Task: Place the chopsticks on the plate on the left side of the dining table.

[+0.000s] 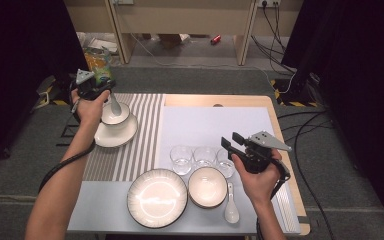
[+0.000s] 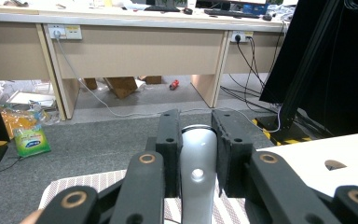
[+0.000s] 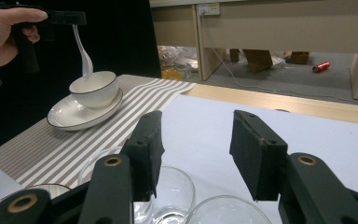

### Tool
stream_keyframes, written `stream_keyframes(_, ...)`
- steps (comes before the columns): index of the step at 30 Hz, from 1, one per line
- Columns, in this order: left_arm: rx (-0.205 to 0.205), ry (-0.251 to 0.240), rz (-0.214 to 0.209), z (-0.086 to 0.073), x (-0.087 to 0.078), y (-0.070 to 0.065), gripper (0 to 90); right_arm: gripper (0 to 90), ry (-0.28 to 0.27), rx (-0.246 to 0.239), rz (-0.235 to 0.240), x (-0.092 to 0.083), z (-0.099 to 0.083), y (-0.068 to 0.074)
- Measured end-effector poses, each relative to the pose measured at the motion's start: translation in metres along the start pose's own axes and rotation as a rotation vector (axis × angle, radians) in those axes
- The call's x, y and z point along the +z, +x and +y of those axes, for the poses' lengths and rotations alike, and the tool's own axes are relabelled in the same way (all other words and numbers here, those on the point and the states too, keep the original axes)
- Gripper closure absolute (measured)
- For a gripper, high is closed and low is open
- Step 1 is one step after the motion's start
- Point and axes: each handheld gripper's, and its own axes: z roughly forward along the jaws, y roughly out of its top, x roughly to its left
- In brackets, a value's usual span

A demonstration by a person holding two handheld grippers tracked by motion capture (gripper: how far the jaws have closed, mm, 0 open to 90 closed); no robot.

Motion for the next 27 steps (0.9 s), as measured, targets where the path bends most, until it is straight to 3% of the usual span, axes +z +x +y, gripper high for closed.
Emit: stream_keyframes(27, -0.011, 0.033, 0.030, -0.013, 0.007, 0.010, 73.2, 53.5, 0.002, 0.002, 0.002, 0.001, 0.000, 0.000)
